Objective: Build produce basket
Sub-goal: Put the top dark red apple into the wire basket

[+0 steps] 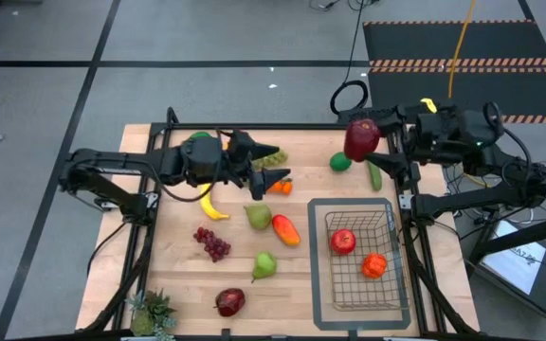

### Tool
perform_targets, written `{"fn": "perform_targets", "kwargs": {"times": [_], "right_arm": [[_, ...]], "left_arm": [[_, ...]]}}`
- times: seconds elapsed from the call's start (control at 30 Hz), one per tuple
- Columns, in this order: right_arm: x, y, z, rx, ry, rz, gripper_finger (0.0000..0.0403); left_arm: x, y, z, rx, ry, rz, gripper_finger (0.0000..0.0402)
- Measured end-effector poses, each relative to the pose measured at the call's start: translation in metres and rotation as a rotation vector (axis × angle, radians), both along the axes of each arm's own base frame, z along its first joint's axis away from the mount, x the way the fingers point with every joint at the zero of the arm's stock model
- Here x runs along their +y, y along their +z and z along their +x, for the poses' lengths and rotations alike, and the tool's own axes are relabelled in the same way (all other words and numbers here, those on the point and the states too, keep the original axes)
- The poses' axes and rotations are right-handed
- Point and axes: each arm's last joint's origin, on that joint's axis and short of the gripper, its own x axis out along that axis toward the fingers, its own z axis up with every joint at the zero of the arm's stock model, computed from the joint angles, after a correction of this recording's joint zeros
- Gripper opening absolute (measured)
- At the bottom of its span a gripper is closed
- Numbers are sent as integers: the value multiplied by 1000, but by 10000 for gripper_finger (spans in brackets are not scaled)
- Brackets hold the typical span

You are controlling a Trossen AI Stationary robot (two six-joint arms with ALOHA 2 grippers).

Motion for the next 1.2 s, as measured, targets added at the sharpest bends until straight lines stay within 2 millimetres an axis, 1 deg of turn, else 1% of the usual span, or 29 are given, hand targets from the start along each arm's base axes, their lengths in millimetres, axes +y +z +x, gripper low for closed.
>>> {"fn": "perform_targets", "kwargs": {"times": [0.1, 0.27, 0.37, 0.53, 0.67, 0.8, 0.93, 1.07, 1.2], "right_arm": [[3, -6, 1, 60, 35, 103, 302], [11, -17, 3, 183, 96, 305, 302], [16, -23, 2, 254, 124, 393, 301], [25, -35, -1, 394, 155, 468, 298], [31, -49, -5, 555, 161, 534, 300], [35, -63, -13, 741, 177, 628, 302], [37, -76, -21, 928, 135, 693, 303], [37, -88, -28, 1093, 30, 779, 303], [37, -98, -31, 1218, -60, 815, 303]], "left_arm": [[3, 2, -7, 21, 11, 1, 397], [9, -3, -15, 114, 33, 3, 397], [11, -6, -19, 154, 42, -13, 397], [8, -8, -19, 158, 58, -107, 397], [3, -8, -20, 141, 57, -177, 397], [-1, -11, -21, 160, 59, -226, 397], [-4, -14, -22, 187, 74, -247, 397], [-7, -17, -24, 217, 78, -263, 397], [-11, -19, -24, 225, 80, -299, 397]]}}
